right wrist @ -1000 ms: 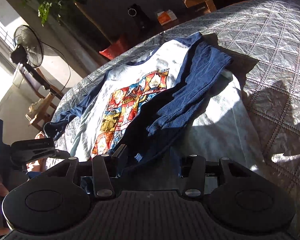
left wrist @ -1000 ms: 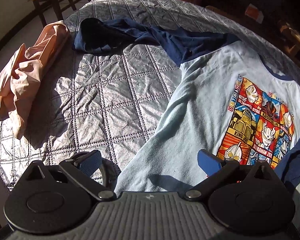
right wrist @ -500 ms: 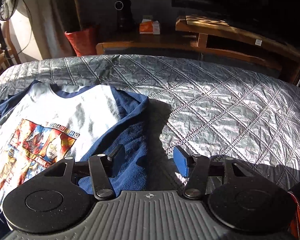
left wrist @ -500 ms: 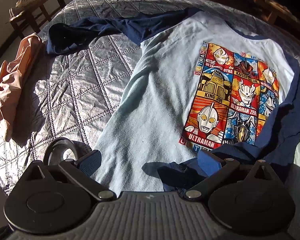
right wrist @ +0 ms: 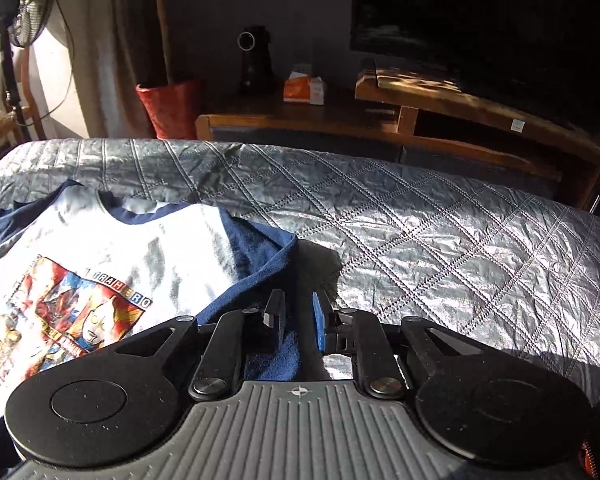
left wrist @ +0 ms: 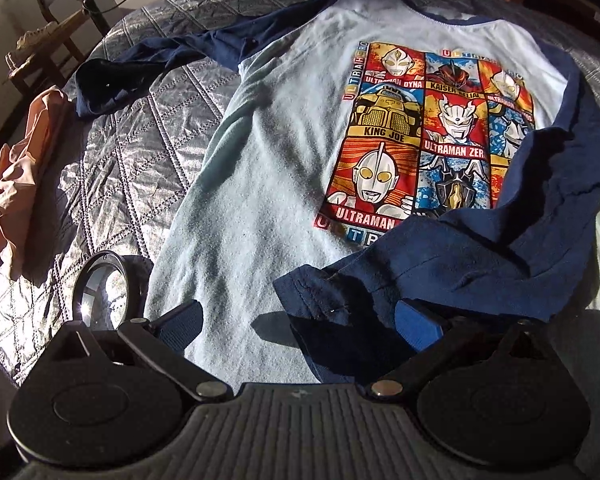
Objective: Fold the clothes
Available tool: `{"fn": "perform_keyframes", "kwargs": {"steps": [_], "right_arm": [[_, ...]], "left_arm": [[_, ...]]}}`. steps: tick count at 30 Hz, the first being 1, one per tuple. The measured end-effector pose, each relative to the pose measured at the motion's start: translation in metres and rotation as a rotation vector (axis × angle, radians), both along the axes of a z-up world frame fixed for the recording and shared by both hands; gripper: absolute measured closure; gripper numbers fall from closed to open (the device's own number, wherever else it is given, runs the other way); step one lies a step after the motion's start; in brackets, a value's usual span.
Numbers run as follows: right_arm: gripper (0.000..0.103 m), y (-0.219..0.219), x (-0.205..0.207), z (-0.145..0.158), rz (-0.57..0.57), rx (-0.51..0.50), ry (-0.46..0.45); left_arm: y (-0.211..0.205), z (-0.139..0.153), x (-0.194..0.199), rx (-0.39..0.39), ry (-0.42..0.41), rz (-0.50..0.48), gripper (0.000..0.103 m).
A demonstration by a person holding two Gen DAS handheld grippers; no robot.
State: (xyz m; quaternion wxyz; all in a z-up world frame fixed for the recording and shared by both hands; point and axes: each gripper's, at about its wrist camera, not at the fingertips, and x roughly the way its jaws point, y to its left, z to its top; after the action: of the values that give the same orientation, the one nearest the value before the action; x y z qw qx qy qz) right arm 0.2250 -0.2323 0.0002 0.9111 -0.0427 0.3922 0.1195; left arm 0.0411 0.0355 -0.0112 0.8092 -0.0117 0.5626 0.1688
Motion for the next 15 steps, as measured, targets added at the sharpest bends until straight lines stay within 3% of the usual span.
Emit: {"fn": "perform_keyframes", "kwargs": {"steps": [3, 6, 7, 8, 10, 12, 13, 15], "right_arm": [[0.083, 0.018, 0.012, -0.012, 0.056, -0.039, 0.079], [0.083, 0.025, 0.027, -0.019, 0.066, -0.05, 0.044], [0.079, 0.026, 0.035, -0.023, 0.034, -0.079, 0.043], [0.06, 0.023, 0.044, -0.024, -0.016, -0.083, 0.044], [0.041, 0.017, 0.06, -0.025, -0.115, -0.089, 0.046], [0.058, 0.014, 0.066, -0.018, -0.164, -0.046, 0.067], [0.066, 0.018, 0.058, -0.01, -0.151, -0.029, 0.032], [0.066, 0.028, 0.032, 0.005, -0.059, 0.017, -0.023]], "left_arm": [[0.002, 0.001, 0.002, 0.012, -0.005, 0.004, 0.001], [0.001, -0.001, 0.001, 0.012, 0.008, 0.001, 0.001], [0.0, -0.001, 0.001, 0.013, 0.009, 0.0, 0.001], [-0.001, -0.001, 0.001, 0.015, 0.01, -0.002, 0.001], [-0.001, 0.0, 0.0, 0.014, 0.009, 0.001, 0.001], [0.0, 0.0, 0.001, 0.016, 0.01, 0.009, 0.0], [0.001, 0.0, 0.001, 0.016, 0.011, 0.016, 0.0], [0.008, 0.001, 0.001, 0.009, 0.012, 0.048, 0.001]]}}
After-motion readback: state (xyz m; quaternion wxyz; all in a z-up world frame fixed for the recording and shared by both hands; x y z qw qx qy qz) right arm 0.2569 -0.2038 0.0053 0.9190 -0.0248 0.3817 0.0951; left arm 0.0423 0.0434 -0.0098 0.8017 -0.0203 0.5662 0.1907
